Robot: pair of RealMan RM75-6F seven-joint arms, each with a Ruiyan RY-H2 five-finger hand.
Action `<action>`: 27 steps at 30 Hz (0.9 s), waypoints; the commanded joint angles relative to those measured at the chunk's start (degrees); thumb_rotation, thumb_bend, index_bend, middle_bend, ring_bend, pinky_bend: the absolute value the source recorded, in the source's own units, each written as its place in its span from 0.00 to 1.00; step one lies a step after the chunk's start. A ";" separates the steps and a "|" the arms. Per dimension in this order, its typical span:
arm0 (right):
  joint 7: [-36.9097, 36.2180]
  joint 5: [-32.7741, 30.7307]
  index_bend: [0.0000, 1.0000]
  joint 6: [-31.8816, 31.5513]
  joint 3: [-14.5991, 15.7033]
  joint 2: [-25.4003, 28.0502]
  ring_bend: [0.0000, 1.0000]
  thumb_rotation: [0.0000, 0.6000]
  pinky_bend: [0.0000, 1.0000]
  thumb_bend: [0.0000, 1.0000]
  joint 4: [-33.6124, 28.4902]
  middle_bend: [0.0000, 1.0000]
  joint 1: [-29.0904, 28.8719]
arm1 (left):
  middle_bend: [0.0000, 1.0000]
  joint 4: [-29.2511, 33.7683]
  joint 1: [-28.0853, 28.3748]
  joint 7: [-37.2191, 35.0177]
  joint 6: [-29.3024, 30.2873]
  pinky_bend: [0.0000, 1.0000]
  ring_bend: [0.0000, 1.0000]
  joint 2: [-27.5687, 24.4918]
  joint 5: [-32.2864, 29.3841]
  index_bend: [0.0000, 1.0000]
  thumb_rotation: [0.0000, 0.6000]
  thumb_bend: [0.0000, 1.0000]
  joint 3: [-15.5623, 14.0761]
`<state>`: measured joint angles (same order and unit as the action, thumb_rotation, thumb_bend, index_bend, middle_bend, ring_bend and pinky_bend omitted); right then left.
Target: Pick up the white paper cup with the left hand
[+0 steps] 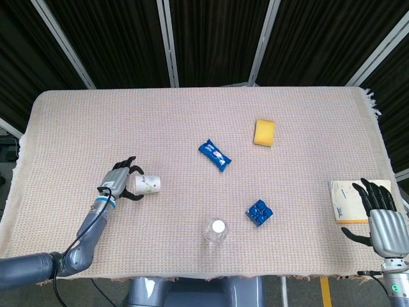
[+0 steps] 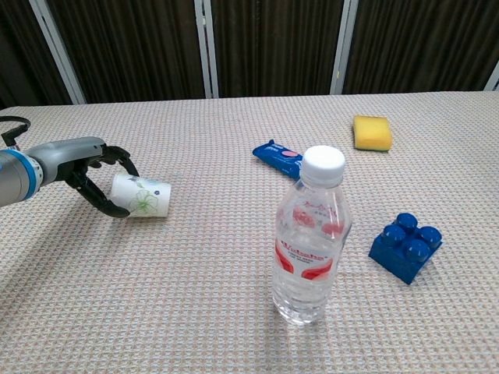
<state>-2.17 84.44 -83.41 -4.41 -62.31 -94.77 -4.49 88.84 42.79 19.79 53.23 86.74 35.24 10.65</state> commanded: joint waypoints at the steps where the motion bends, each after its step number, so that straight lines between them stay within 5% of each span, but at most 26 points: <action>1: 0.13 0.10 0.09 -0.07 0.04 -0.03 0.00 1.00 0.00 0.06 -0.05 0.00 0.01 | 0.00 0.58 0.67 2.81 0.24 0.00 0.00 -1.64 -1.96 0.16 1.00 0.11 -1.07; 8: 0.54 0.40 0.09 -0.31 0.16 -0.13 0.00 1.00 0.00 0.06 -0.24 0.00 0.05 | 0.00 3.20 2.47 5.98 0.80 0.00 0.00 -4.07 -4.95 0.09 1.00 0.11 -0.41; 16: 0.44 0.22 0.09 -0.27 0.13 -0.10 0.00 1.00 0.00 0.05 -0.08 0.00 0.05 | 0.00 4.96 6.75 14.66 4.13 0.00 0.00 -3.03 -6.46 0.21 1.00 0.11 -1.22; 27: -0.18 0.44 0.09 -0.58 0.16 0.19 0.00 1.00 0.00 0.05 -0.21 0.00 0.18 | 0.00 8.67 13.39 29.18 12.19 0.00 0.00 1.86 -17.55 0.26 1.00 0.11 -1.75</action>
<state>-2.35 84.88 -83.99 -4.25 -62.12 -94.98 -4.31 96.96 55.15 47.59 64.24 87.62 19.02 9.08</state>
